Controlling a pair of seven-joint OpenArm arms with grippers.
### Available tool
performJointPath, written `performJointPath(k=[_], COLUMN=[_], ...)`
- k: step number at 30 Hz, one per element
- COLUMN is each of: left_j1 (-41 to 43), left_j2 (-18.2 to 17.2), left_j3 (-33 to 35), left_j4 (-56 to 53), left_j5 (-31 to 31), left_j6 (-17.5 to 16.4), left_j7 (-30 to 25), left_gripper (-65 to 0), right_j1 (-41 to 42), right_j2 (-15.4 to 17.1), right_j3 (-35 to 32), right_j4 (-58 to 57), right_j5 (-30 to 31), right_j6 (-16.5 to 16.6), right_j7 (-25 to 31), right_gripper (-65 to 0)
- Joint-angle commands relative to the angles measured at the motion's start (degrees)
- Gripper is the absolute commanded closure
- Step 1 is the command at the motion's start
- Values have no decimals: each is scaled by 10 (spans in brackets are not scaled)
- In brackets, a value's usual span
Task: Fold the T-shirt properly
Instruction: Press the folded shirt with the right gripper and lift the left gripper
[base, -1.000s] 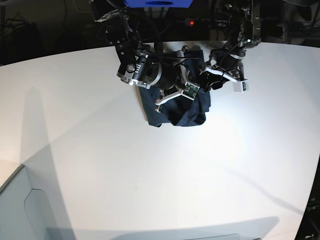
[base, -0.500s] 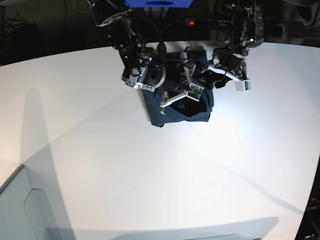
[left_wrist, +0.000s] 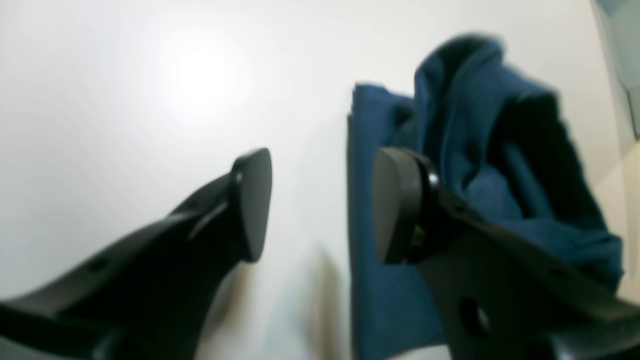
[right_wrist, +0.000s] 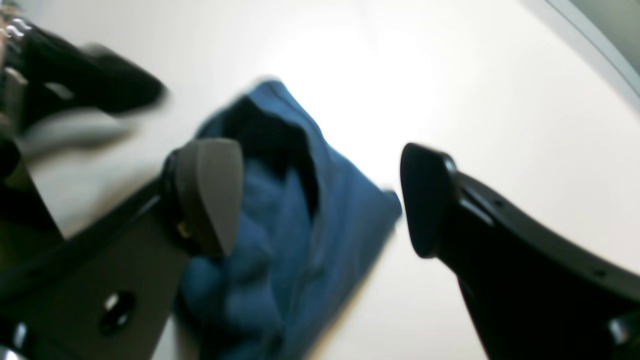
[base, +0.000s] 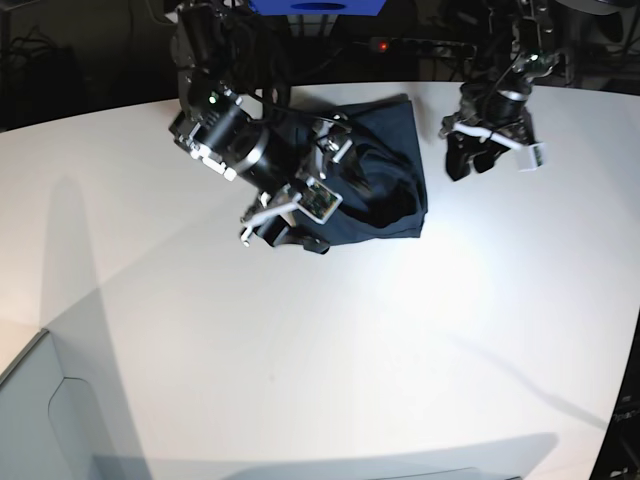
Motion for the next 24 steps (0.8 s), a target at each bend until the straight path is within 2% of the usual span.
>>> performJointPath(k=[1,6,9,16,17,20,24], left_j1=[6,18,13,12,12,13,16], left_j2=[-3,-1,-1,-1,-1,0,0], left_j3=[-16,-93,-124,-141,-141,-141,-145], left_j4=[26,62,62,61,61,60,59], left_j5=[-5,-6,-6,-7,-7,-7,-7], left_j6=[-4,-4,-4,-7,-7,-8,-8], left_j7=[-14,-14,-14,-14,-14,-14,-14], left_gripper=[-313,-313,-313,-313,-313,-313,-313], right_j1=[-11,-67,-73,-61,-61,-60,-61], right_j2=[-6,2,1,3,3,3,2], right_j3=[1,-3,-3,-1,-2,-3,-4], right_j4=[20,14,-7,-39,-43,-49,-60], right_j5=[14,14,14,12,12,12,12], right_j6=[6,6,6,6,6,6,6], right_j7=[15,20,20,20,20,20,20], right_gripper=[-474,-478,-475,-465,-442,-307,0])
